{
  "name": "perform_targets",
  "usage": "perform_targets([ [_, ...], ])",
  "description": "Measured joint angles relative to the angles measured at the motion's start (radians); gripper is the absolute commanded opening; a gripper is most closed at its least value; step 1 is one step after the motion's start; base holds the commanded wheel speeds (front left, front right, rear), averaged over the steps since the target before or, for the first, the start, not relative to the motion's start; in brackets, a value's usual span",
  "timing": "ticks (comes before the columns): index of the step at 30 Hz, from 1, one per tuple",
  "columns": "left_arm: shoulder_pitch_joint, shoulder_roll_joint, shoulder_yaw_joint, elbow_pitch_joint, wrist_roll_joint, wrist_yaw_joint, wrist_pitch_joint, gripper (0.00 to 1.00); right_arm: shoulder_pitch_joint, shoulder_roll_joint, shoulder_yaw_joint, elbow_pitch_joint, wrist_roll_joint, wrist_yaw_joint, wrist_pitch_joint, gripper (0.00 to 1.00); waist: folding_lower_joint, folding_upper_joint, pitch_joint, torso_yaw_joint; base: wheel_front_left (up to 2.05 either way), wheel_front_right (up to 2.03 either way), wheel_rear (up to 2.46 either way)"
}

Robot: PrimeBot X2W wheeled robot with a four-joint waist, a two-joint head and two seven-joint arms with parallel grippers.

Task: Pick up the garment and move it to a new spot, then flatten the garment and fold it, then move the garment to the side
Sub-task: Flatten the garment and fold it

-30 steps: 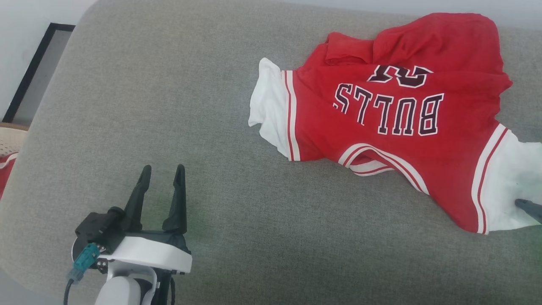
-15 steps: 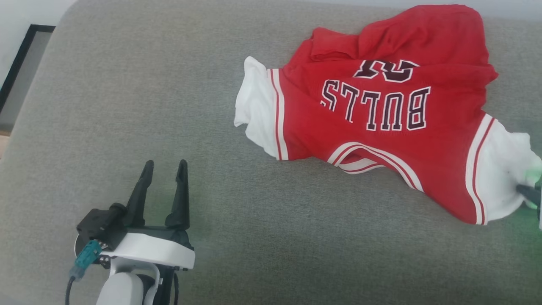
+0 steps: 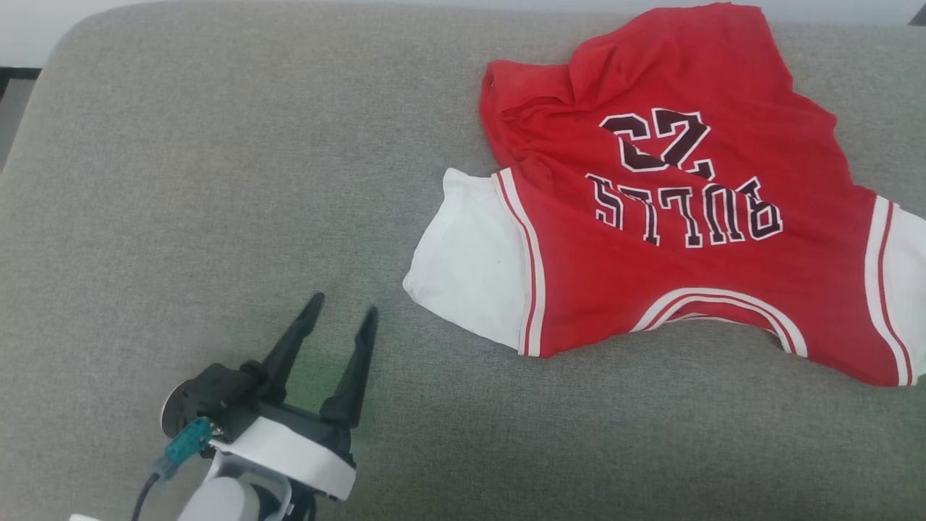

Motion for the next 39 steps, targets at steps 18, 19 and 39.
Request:
perform_targets([
  [18, -0.446, 0.543, -0.643, -0.059, -0.243, 0.0, 0.248, 1.0, 0.0, 0.069, -0.03, -0.2, -0.043, 0.0, -0.497, 1.0, 0.0, 0.0, -0.044, -0.08, 0.0, 0.0, 0.0],
  [19, -0.486, 0.563, -0.688, -0.067, -0.258, 0.0, 0.277, 1.0, -0.001, 0.078, -0.025, -0.207, -0.047, 0.0, -0.513, 1.0, 0.0, 0.0, -0.044, -0.09, 0.0, 0.0, 0.0],
  [39, -0.768, 0.529, -1.052, 0.05, -0.393, 0.0, 0.582, 1.0, -0.006, 0.135, 0.002, -0.292, -0.056, 0.0, -0.579, 1.0, 0.0, 0.0, 0.031, -0.236, 0.0, 0.0, 0.0],
])
